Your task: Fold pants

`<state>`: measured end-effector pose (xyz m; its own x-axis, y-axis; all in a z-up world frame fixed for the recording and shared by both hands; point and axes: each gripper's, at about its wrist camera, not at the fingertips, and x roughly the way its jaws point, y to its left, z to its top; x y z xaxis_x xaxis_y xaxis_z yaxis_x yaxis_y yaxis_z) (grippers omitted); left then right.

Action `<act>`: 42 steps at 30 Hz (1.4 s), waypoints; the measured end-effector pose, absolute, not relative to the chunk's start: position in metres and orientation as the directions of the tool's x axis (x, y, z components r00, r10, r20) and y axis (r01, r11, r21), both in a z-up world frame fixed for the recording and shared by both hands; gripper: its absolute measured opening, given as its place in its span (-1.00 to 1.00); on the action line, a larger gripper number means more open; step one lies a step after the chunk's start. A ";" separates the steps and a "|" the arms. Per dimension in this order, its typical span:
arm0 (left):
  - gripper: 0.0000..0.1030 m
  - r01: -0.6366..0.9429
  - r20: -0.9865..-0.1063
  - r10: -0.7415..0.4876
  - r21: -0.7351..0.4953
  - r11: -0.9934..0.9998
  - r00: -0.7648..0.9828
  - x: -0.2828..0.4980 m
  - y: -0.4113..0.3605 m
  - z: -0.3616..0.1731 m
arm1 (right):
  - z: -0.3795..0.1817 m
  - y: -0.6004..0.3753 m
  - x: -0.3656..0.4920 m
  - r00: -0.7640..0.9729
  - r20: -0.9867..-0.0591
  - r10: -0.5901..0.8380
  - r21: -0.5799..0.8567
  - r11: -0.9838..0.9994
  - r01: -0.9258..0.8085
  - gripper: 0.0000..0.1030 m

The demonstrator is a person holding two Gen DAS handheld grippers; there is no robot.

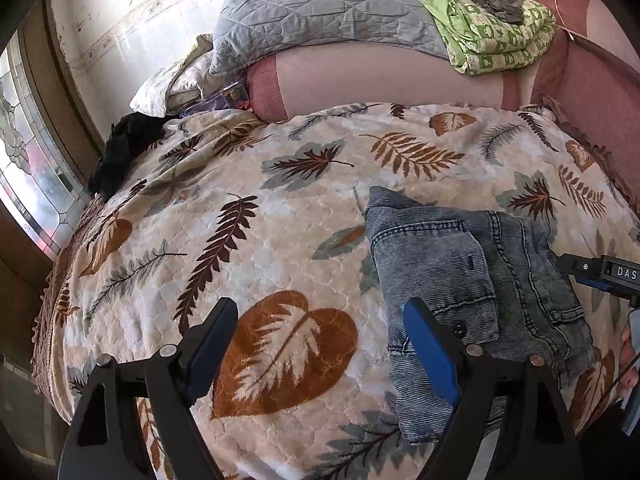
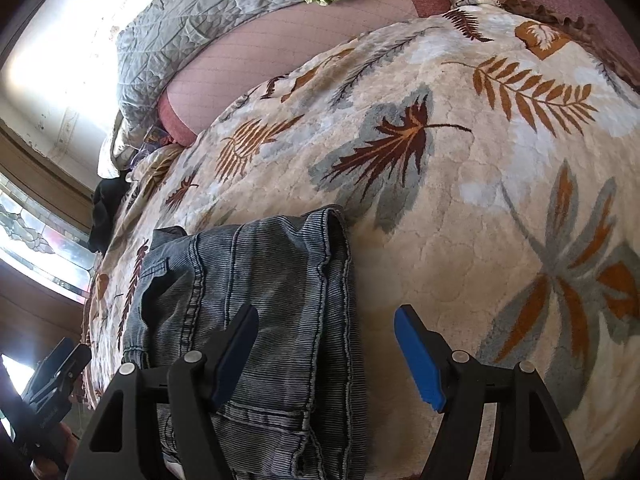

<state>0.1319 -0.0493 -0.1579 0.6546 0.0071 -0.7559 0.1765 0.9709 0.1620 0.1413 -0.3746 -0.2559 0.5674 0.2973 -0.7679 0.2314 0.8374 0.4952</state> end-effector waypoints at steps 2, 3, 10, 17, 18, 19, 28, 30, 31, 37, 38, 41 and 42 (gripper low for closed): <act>0.66 0.177 -0.757 0.007 0.162 0.971 0.653 0.132 -0.049 -0.158 | -0.256 -0.375 0.141 0.567 -0.768 0.299 0.496 0.837 0.230 0.43; 0.66 0.177 -0.758 0.007 0.162 0.971 0.652 0.132 -0.049 -0.159 | -0.256 -0.374 0.141 0.567 -0.767 0.299 0.496 0.838 0.229 0.43; 0.66 0.263 -0.826 -0.104 0.055 0.963 0.555 0.146 -0.049 -0.179 | -0.253 -0.371 0.141 0.574 -0.723 0.385 0.563 0.810 0.166 0.46; 0.66 0.357 -0.823 -0.292 -0.117 0.927 0.487 0.154 -0.049 -0.185 | -0.250 -0.362 0.141 0.579 -0.719 0.385 0.539 0.835 0.114 0.60; 0.66 0.383 -0.816 -0.313 -0.122 0.915 0.486 0.153 -0.052 -0.183 | -0.252 -0.362 0.142 0.572 -0.732 0.370 0.524 0.842 0.126 0.60; 0.66 0.405 -0.812 -0.323 -0.119 0.907 0.485 0.153 -0.056 -0.182 | -0.254 -0.362 0.143 0.566 -0.740 0.364 0.519 0.844 0.134 0.60; 0.66 0.456 -0.856 -0.405 -0.236 0.858 0.320 0.174 -0.076 -0.222 | -0.272 -0.345 0.156 0.489 -0.791 0.367 0.470 0.877 0.101 0.72; 0.66 0.459 -0.843 -0.462 -0.307 0.834 0.275 0.175 -0.077 -0.227 | -0.273 -0.337 0.158 0.474 -0.780 0.408 0.490 0.870 0.057 0.72; 0.66 0.459 -0.843 -0.470 -0.320 0.829 0.261 0.175 -0.080 -0.229 | -0.271 -0.329 0.158 0.474 -0.784 0.401 0.468 0.883 0.029 0.73; 0.44 0.483 -0.843 -0.467 -0.302 0.822 0.268 0.171 -0.090 -0.226 | -0.264 -0.319 0.154 0.485 -0.792 0.371 0.415 0.910 -0.017 0.12; 0.37 0.484 -0.841 -0.467 -0.299 0.822 0.273 0.171 -0.091 -0.224 | -0.263 -0.320 0.153 0.489 -0.790 0.369 0.415 0.910 -0.016 -0.02; 0.04 0.482 -0.837 -0.462 -0.287 0.828 0.295 0.169 -0.089 -0.216 | -0.252 -0.316 0.150 0.526 -0.763 0.376 0.418 0.907 -0.043 -0.28; -0.05 0.484 -0.835 -0.460 -0.282 0.829 0.302 0.168 -0.088 -0.214 | -0.246 -0.314 0.147 0.547 -0.751 0.370 0.409 0.911 -0.054 -0.33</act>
<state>0.1684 -0.0880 -0.2135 0.3024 -0.4604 -0.8346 0.4837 0.8286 -0.2819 0.1475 -0.3136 -0.2463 0.5466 0.3701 -0.7512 -0.0543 0.9108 0.4093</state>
